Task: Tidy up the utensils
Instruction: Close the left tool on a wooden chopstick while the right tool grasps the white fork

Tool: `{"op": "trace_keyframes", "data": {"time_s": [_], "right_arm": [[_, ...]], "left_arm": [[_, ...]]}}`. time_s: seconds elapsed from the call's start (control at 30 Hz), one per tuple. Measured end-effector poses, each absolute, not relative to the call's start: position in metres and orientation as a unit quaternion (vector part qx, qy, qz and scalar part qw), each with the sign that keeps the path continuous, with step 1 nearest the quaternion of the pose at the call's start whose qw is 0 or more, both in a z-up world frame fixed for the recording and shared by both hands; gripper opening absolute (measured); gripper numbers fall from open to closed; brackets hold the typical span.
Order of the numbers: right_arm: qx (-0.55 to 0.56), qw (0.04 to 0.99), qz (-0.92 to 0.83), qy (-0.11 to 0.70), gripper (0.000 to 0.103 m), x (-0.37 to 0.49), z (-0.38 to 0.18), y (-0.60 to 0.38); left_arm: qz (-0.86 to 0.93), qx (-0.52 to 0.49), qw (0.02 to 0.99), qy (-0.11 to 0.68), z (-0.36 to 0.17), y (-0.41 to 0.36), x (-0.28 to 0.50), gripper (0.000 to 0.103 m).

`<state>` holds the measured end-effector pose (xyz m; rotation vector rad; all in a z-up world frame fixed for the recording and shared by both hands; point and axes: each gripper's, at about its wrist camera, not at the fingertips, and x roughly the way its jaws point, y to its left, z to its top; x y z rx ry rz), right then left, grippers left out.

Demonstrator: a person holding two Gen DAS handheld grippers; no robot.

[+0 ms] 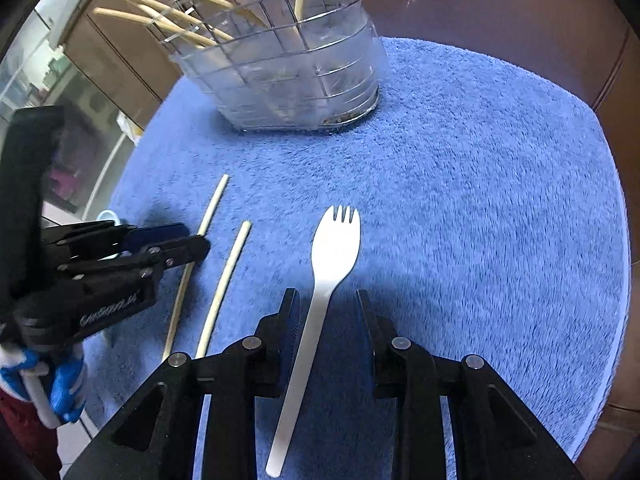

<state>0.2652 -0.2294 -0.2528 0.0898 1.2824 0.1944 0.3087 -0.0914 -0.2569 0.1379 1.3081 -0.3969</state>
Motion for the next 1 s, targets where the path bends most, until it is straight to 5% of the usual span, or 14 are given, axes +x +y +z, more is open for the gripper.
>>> {"op": "trace_keyframes", "data": {"time_s": [0.33,1.0], "right_arm": [[0.002,0.780,0.076,0.621,0.012,0.280,-0.265,-0.203],[0.061,0.841,0.128,0.521,0.012,0.220,-0.224,-0.260]], "left_arm": [[-0.165,0.071,0.774,0.608,-0.257,-0.102,0.315,0.010],[-0.187,-0.004,0.828,0.528,-0.222,-0.055,0.264,0.005]]}}
